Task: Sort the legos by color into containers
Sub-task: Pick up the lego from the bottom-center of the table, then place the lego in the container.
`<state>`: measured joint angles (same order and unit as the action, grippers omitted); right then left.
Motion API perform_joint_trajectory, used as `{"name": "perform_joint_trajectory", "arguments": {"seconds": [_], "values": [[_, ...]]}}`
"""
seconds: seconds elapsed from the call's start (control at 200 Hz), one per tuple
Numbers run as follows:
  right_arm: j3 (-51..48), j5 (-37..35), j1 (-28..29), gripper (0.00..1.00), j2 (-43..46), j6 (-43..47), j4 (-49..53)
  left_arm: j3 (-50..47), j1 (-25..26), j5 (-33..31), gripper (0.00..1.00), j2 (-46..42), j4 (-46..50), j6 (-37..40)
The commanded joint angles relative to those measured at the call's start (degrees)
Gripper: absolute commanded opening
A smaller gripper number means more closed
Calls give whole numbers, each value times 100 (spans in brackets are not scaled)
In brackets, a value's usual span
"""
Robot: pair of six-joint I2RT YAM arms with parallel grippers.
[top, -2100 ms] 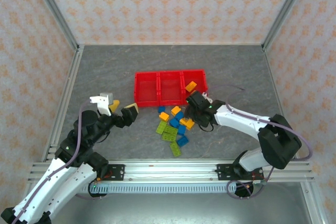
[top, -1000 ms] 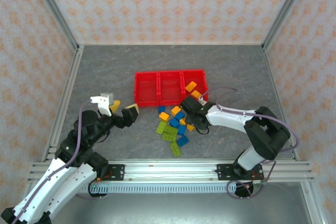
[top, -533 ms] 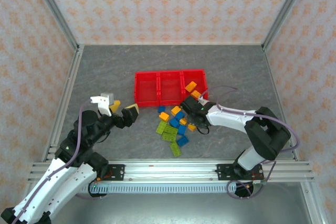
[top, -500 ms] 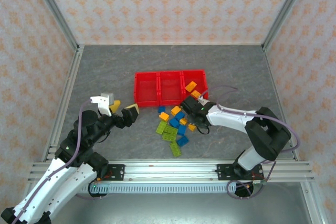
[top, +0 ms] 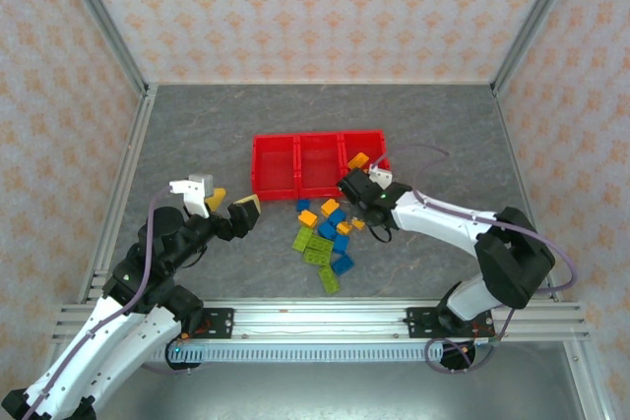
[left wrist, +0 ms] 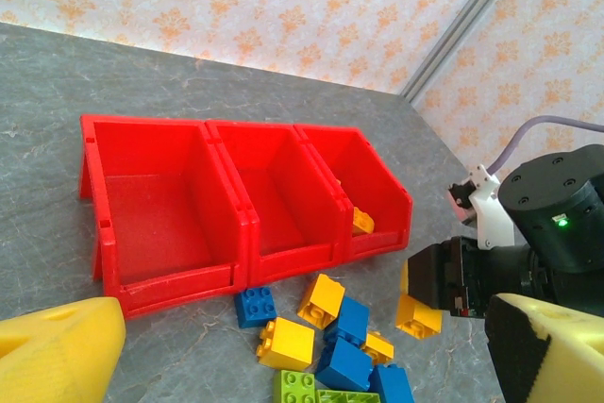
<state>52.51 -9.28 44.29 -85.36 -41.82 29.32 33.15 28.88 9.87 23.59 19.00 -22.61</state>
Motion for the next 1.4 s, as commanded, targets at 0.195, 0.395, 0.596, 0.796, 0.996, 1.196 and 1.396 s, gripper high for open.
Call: {"name": "perform_joint_trajectory", "arguments": {"seconds": [0.195,0.395,0.596,0.796,0.996,1.196,1.396], "values": [[1106,-1146,-366,24,-213,956,126,-54,45,-2,99,-48,-94,22],[2001,-1661,-686,24,-921,1989,-290,-57,43,-19,99,-64,-81,22],[2421,-2014,-931,26,-1638,2810,-819,-54,42,-44,99,-74,-83,22],[2501,-1774,-1157,27,-2020,3038,-1181,-56,41,-59,99,-48,-84,20],[2486,-1698,-1160,34,-2007,2905,-1113,-54,39,-81,99,-40,-72,20],[2230,-1382,-1160,54,-1283,2645,-1042,-48,39,-62,99,24,-72,22],[2131,-852,-1160,79,-626,2409,-577,-45,43,-64,99,16,-77,21]]}}
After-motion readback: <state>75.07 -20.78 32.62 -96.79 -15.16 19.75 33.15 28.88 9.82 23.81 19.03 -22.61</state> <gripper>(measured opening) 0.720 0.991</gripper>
